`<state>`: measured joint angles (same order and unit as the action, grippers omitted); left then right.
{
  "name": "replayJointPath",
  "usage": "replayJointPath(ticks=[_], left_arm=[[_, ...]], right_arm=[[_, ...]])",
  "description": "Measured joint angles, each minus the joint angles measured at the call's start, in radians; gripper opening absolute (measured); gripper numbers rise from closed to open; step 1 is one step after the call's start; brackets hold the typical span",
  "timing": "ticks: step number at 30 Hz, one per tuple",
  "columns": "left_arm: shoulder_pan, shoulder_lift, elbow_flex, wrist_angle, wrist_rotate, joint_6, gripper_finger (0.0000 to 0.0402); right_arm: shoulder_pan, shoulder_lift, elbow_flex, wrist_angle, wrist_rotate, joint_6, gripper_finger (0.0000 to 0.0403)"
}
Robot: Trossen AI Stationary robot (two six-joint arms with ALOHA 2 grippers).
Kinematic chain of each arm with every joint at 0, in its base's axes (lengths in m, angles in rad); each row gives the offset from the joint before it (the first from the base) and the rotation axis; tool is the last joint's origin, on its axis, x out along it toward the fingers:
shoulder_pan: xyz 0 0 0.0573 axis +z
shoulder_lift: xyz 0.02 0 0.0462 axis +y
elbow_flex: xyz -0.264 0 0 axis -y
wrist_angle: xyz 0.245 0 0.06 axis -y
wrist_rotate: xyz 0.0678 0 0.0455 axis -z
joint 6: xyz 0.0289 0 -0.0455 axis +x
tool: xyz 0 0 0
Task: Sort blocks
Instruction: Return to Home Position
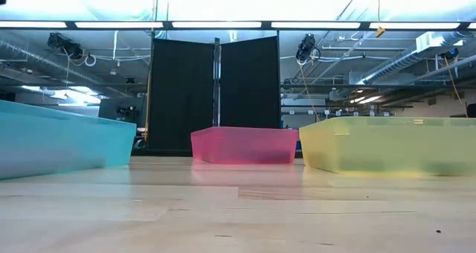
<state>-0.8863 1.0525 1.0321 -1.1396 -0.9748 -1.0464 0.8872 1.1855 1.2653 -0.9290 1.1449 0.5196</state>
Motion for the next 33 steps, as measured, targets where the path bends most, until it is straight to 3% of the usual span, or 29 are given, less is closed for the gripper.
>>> replayJointPath(ticks=[3,5,8,12,15,18,20,22,24,29,33], left_arm=[[-0.039,-0.027,-0.034,0.005,-0.061,-0.006,0.0020],[-0.060,-0.051,-0.070,0.032,-0.093,-0.005,0.0011],[-0.086,-0.105,-0.146,0.104,-0.146,0.017,0.0006],[-0.054,-0.209,-0.303,0.375,-0.168,0.197,0.0003],[0.028,-0.287,-0.450,0.728,-0.055,0.431,0.0003],[0.138,-0.327,-0.597,1.136,0.124,0.672,0.0002],[0.215,-0.326,-0.658,1.279,0.204,0.762,0.0002],[0.273,-0.330,-0.690,1.306,0.237,0.795,0.0001],[0.310,-0.344,-0.694,1.285,0.240,0.810,0.0001],[0.320,-0.459,-0.696,1.250,0.252,0.918,0.0001],[0.321,-0.636,-0.695,1.092,0.247,0.910,0.0001]], right_arm=[[0.094,-0.057,-0.121,0.001,0.077,0.107,0.0067],[0.151,-0.098,-0.212,0.006,0.131,0.170,0.0020],[0.197,-0.176,-0.346,0.019,0.174,0.288,0.0014],[0.140,-0.269,-0.527,0.115,0.168,0.370,0.0007],[0.081,-0.337,-0.666,0.345,0.111,0.252,0.0007],[-0.015,-0.386,-0.804,0.746,-0.019,-0.010,0.0005],[-0.090,-0.394,-0.886,1.050,-0.154,-0.231,0.0005],[-0.159,-0.396,-0.943,1.271,-0.257,-0.415,0.0005],[-0.214,-0.417,-0.982,1.360,-0.306,-0.533,0.0005],[-0.336,-0.593,-1.068,1.339,-0.491,-0.577,0.0005],[-0.384,-0.792,-1.145,1.246,-0.594,-0.535,0.0005]])
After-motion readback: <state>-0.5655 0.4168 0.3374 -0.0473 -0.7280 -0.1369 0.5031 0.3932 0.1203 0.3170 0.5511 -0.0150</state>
